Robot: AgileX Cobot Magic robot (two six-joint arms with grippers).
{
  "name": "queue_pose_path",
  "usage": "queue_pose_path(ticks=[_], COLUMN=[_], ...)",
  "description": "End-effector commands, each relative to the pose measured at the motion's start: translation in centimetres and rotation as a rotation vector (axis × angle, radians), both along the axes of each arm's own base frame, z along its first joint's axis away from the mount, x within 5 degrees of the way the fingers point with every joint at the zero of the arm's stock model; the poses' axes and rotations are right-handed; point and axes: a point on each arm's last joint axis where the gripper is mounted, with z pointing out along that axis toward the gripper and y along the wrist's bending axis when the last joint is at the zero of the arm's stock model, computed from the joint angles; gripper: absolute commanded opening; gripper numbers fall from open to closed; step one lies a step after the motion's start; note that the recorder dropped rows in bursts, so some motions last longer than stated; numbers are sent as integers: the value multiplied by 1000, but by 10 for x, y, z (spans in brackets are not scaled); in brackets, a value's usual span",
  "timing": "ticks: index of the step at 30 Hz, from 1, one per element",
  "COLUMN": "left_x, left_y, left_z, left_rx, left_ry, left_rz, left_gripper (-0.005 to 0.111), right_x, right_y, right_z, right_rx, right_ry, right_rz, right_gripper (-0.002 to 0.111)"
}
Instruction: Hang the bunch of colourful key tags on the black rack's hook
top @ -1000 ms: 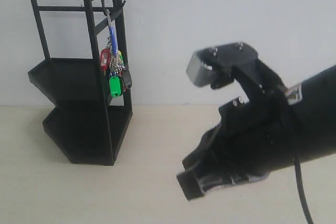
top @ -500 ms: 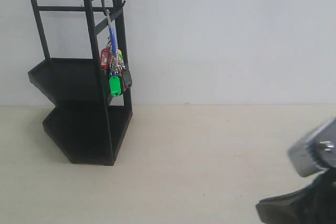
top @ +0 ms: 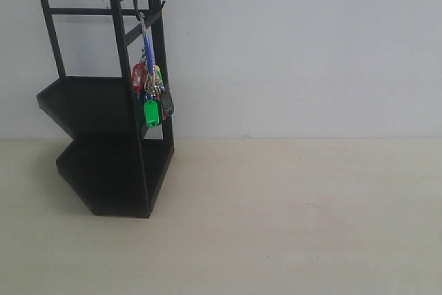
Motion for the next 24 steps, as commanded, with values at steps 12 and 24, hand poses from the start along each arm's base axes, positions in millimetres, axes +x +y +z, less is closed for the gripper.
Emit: queue_pose_path(ticks=[12, 24], left_x=[0, 0], left_y=[0, 0], left_z=[1, 1], left_rx=[0, 0], left_ry=[-2, -2], left_rz=[2, 2], left_gripper=[4, 4], right_x=[-17, -19], right_y=[-14, -16], right_z=[-25, -46], right_rx=[197, 38], right_ry=[-154, 43], right_rz=[-165, -175], right_gripper=[0, 0])
